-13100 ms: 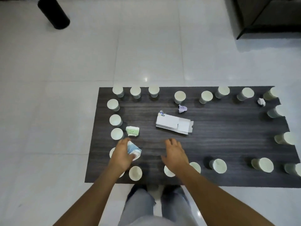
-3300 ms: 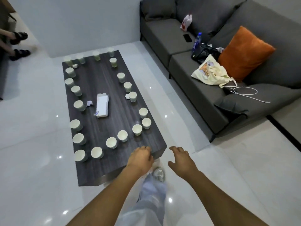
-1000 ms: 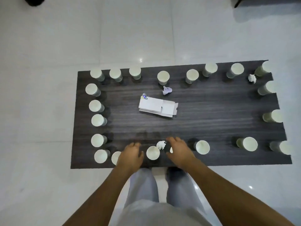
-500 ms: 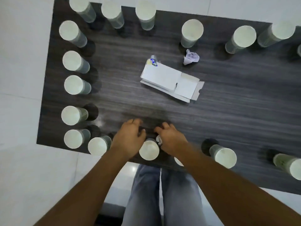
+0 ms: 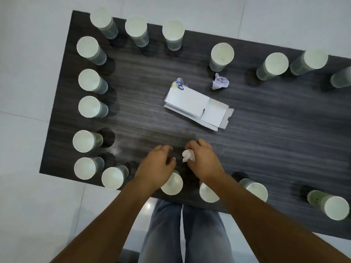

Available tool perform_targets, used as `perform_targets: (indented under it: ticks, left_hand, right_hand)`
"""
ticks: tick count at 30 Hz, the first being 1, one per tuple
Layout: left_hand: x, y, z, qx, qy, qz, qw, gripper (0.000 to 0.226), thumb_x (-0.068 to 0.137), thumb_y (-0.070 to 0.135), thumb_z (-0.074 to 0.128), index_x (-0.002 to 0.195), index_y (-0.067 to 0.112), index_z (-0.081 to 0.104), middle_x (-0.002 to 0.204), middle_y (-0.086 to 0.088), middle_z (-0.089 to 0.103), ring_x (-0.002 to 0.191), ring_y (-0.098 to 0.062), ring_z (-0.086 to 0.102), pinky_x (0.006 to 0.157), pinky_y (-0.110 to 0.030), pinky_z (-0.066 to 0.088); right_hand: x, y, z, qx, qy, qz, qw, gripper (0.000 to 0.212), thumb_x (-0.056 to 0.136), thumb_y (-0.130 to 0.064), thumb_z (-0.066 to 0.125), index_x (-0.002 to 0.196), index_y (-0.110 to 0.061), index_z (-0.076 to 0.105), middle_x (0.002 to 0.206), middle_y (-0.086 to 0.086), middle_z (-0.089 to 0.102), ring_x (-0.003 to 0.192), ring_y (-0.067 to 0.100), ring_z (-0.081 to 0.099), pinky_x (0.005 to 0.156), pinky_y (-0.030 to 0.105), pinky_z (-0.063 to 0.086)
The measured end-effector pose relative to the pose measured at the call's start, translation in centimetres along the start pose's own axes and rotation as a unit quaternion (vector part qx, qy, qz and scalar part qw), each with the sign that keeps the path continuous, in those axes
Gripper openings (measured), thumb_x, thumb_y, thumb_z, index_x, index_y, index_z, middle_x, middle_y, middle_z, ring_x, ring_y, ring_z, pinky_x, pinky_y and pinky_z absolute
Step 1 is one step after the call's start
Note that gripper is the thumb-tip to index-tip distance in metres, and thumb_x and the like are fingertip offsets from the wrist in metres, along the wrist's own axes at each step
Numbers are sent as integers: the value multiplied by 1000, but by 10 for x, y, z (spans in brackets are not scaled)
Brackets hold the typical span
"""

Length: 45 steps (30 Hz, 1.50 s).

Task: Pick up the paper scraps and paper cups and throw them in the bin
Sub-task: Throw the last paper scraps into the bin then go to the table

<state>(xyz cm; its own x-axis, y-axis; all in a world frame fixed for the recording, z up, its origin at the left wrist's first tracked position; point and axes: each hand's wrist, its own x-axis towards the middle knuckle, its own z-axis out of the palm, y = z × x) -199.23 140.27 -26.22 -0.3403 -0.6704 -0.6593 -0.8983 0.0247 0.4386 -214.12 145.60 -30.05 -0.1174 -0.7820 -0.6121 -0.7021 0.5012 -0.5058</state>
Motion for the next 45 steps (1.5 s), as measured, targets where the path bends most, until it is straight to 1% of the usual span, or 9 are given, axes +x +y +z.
perform_targets:
  ticks: [10,15,20,22,27,29,33,38,45]
  left_hand:
    - [-16,58,-71,-69,-15,65,995,42,91,28,56,131,20,48,129,-2,55,112,-16,55,97,-34,46]
    - [-21,71,-88,-136,-43,59,988,28,89,22,57,117,23,58,111,-1,66,96,-12,62,83,-24,49]
    - [-18,73,-95,-162,-39,32,985,21,87,11,55,103,21,62,97,0,69,86,-10,64,73,-22,53]
    - [-13,71,-96,-150,-23,34,988,18,86,9,57,98,20,63,95,1,69,85,-11,64,74,-22,52]
    - [7,64,-99,-116,46,40,991,16,86,8,60,96,21,60,86,11,59,76,-1,54,64,-9,37]
    - [17,62,-101,-109,55,48,991,17,86,8,60,92,23,59,85,11,60,75,2,54,63,-6,38]
    - [47,59,-103,-87,67,56,992,17,84,5,59,91,21,61,88,8,60,79,-9,56,68,-18,38]
    - [88,52,-96,-43,82,67,993,26,85,7,59,109,15,62,106,2,59,93,-15,56,77,-22,39]
    - [119,34,-73,-42,101,92,990,29,84,3,60,112,13,62,110,-2,60,96,-14,54,77,-15,34]
  right_hand:
    - [-41,-72,-65,79,81,-35,993,44,82,-10,66,121,-16,47,120,2,51,113,17,44,93,32,44]
    - [-52,-98,-78,114,103,-37,987,31,81,-3,56,107,-17,48,111,0,51,106,16,45,85,32,45]
    - [-54,-106,-80,134,115,-17,984,38,76,-6,64,107,-19,47,110,-4,50,105,14,45,84,31,46]
    - [-51,-103,-80,131,113,-4,985,40,79,-10,65,112,-20,46,115,-3,49,110,14,45,87,32,46]
    - [-36,-78,-88,77,103,27,991,54,87,-21,65,134,-24,38,133,-5,44,123,13,40,98,29,44]
    - [-23,-65,-97,61,104,40,992,55,87,-20,63,135,-24,37,134,-3,44,123,15,40,99,28,44]
    - [21,-33,-118,25,132,63,989,49,91,-26,60,135,-17,39,135,1,44,125,20,37,96,32,41]
    - [85,-1,-135,-33,158,89,983,51,91,-30,59,135,-12,40,136,8,42,124,28,34,97,35,38]
    - [155,20,-128,-35,151,108,982,49,91,-36,58,132,-14,41,136,11,39,126,32,32,101,44,39]
